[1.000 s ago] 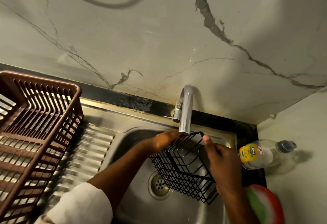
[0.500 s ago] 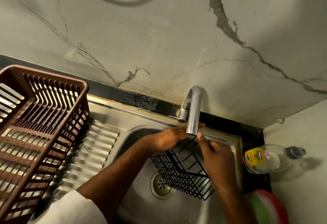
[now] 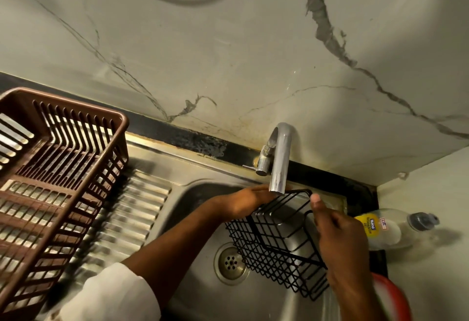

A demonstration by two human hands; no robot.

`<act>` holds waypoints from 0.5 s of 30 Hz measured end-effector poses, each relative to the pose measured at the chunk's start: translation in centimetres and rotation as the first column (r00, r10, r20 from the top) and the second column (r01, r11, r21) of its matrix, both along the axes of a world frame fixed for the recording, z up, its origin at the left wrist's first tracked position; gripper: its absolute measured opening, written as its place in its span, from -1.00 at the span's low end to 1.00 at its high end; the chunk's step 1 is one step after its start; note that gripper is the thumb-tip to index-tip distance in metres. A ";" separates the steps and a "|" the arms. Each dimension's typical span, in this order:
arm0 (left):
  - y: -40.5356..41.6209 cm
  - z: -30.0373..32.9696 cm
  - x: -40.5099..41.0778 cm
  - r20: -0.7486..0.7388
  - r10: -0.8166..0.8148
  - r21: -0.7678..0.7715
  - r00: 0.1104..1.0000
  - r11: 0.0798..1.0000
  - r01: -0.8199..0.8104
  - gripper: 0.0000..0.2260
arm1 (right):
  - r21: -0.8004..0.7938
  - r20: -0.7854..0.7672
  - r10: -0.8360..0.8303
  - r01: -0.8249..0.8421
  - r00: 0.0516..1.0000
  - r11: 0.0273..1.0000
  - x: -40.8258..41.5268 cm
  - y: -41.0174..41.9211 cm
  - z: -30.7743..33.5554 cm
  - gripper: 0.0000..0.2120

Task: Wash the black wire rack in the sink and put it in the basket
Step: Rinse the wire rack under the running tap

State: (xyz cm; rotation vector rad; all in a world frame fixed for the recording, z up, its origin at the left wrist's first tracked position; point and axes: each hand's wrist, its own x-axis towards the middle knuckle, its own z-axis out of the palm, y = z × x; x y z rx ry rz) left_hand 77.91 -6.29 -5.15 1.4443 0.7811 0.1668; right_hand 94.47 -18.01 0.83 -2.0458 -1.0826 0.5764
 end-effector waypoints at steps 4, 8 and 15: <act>-0.7 1.6 2.5 0.110 -0.085 0.077 0.990 0.994 0.077 -0.56 | 0.008 0.024 0.016 -0.016 1.000 1.000 0.0 -0.2 -1.0 -0.27; -0.5 0.0 2.1 0.088 -0.074 0.021 0.993 0.997 0.072 -0.58 | -0.006 -0.037 0.011 -0.011 0.999 1.000 0.1 -1.1 -0.3 -0.28; 0.2 -5.2 -1.2 -0.059 0.079 -0.081 0.995 0.993 -0.084 -0.17 | -0.016 -0.145 -0.042 0.040 0.989 0.999 1.4 -3.3 1.7 -0.43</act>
